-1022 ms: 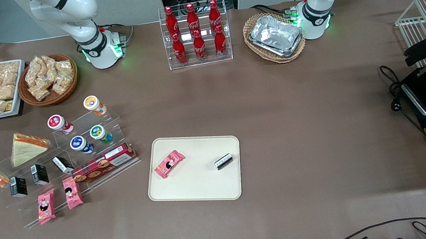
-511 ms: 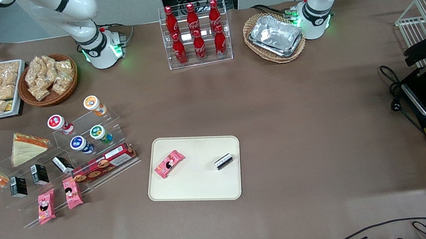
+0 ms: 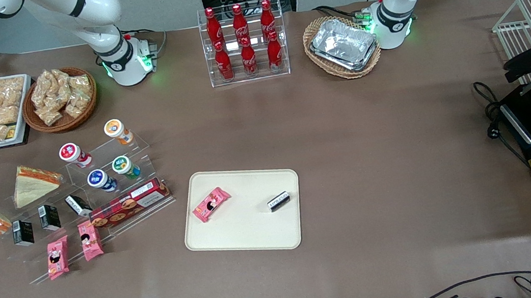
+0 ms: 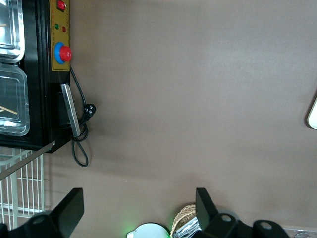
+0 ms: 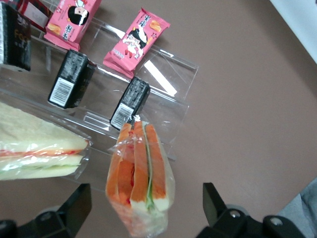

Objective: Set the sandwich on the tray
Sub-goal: 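Lower the right gripper and grasp the bagged carrot-stick sandwich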

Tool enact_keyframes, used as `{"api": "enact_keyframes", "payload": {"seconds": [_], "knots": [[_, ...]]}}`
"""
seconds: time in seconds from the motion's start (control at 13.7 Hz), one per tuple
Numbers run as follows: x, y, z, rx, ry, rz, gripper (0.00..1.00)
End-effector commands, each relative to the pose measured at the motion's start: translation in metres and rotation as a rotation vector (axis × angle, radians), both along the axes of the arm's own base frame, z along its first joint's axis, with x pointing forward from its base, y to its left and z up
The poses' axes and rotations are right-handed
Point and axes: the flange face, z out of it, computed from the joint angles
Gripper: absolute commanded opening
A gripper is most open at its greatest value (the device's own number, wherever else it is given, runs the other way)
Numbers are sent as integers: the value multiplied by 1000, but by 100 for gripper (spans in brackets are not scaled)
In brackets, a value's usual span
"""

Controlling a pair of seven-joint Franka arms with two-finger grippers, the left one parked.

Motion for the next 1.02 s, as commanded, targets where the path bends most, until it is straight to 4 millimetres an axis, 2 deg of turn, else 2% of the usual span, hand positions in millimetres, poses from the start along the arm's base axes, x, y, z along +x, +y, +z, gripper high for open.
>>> {"api": "enact_keyframes", "payload": {"seconds": [0.0, 0.36, 0.44, 0.51, 0.58, 0.73, 0.8, 0.95], "knots": [[-9, -4, -18, 12, -37, 16, 100], [-9, -3, -31, 20, -45, 1, 100], [-9, -3, -35, 31, -47, -10, 84], [-8, -1, -35, 35, -47, -17, 59], [-7, 0, -35, 37, -46, -19, 42], [-8, -1, -31, 34, -44, -6, 13], [-7, 0, -29, 34, -44, -5, 4], [-6, -1, -25, 31, -49, -7, 4]]}}
